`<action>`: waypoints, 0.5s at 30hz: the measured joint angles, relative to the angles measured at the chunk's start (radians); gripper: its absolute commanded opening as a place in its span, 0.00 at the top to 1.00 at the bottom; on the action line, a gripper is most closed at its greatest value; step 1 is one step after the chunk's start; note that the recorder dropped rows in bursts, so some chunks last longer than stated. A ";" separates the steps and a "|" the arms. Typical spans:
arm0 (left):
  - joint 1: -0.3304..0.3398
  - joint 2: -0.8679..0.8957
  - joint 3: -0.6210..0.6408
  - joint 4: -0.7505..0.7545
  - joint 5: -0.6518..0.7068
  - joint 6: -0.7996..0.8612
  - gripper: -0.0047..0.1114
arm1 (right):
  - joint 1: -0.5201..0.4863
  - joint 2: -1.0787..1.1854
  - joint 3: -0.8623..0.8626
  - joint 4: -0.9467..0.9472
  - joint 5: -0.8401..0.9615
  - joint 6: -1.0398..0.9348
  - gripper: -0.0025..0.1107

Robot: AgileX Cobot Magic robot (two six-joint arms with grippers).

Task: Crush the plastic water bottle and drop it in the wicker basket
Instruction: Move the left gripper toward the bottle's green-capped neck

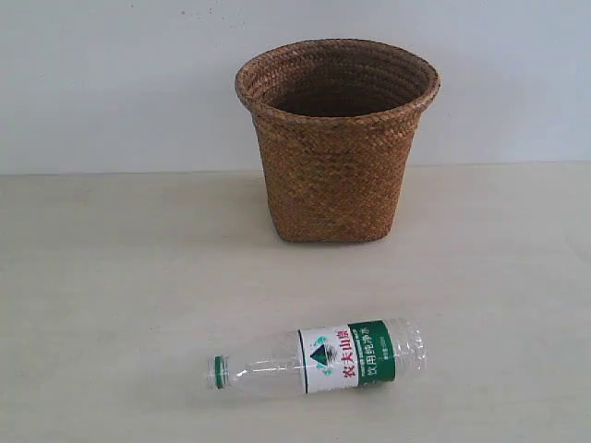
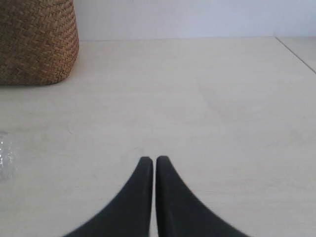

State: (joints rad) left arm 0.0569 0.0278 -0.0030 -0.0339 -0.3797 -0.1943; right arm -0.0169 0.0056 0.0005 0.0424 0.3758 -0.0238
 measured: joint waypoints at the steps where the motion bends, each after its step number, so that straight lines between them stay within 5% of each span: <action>1: 0.000 0.008 0.000 0.002 -0.050 -0.061 0.93 | 0.000 0.000 0.000 0.000 0.000 0.000 0.98; 7: 0.000 0.024 -0.009 0.154 -0.175 -0.503 0.93 | 0.000 0.000 0.000 0.000 0.000 0.000 0.98; 15: 0.000 0.161 -0.252 0.223 -0.363 -0.588 0.93 | 0.015 0.000 0.000 0.000 0.000 0.000 0.98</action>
State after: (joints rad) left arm 0.0569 0.1891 -0.2545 0.1894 -0.7430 -0.7825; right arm -0.0022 0.0056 0.0005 0.0424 0.3758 -0.0238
